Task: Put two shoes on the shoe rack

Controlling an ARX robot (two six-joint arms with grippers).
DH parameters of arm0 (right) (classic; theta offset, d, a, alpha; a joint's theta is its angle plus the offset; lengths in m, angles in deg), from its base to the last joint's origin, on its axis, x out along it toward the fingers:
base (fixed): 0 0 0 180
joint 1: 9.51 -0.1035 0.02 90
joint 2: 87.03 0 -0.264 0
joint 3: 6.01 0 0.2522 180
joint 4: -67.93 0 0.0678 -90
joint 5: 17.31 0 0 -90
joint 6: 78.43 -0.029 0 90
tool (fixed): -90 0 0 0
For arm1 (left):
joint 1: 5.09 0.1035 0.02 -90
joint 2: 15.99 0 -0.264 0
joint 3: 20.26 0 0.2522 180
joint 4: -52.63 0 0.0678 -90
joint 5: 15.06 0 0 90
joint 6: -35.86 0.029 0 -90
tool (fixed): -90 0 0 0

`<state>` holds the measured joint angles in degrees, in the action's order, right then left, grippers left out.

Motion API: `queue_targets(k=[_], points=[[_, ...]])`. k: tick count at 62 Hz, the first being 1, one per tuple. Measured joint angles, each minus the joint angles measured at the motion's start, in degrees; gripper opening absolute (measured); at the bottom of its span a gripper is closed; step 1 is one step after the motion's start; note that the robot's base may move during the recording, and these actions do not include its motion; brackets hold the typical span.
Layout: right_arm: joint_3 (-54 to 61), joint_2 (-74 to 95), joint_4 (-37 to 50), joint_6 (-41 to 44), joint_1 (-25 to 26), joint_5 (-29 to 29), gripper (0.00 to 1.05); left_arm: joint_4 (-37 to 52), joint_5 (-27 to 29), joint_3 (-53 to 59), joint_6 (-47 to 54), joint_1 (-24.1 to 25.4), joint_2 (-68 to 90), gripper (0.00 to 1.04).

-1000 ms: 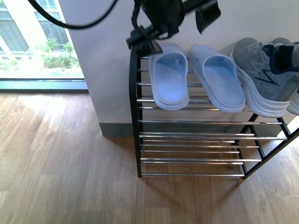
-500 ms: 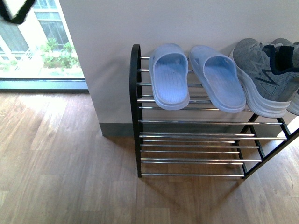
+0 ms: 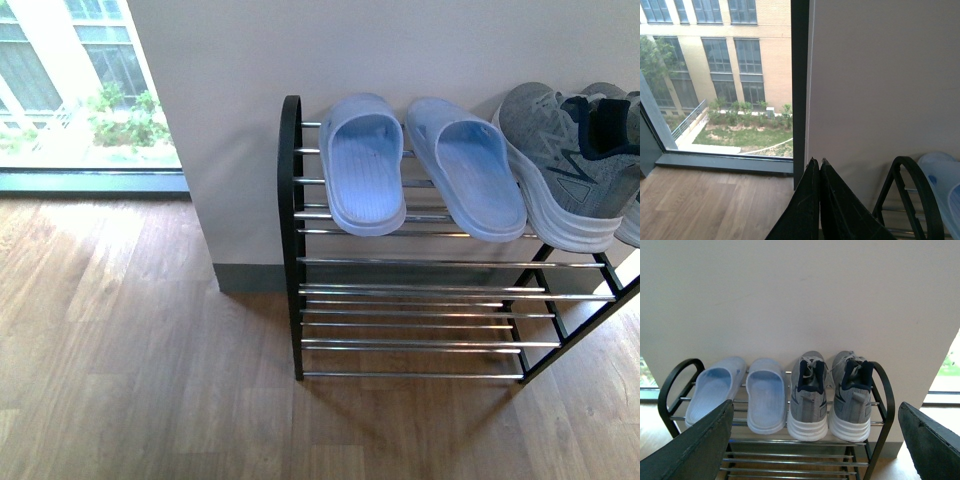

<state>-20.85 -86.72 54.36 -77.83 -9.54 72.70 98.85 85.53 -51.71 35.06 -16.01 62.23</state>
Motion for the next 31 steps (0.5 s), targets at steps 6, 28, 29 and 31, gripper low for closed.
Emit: queue_targets(k=[6, 28, 29, 31], points=[[0.0, 0.0, 0.0, 0.0, 0.0, 0.0, 0.96, -0.5, -1.6, 3.3, 0.1, 1.5, -4.0, 0.01], [0.0, 0.0, 0.0, -0.1, 0.0, 0.0, 0.76, -2.7, -5.2, 12.3, 0.2, 5.4, -14.7, 0.01], [0.0, 0.0, 0.0, -0.1, 0.0, 0.0, 0.75, -3.3, -5.3, 12.6, 0.2, 5.6, -15.7, 0.01], [0.0, 0.0, 0.0, -0.1, 0.0, 0.0, 0.69, -4.3, -5.7, 13.0, 0.2, 5.9, -17.2, 0.01]])
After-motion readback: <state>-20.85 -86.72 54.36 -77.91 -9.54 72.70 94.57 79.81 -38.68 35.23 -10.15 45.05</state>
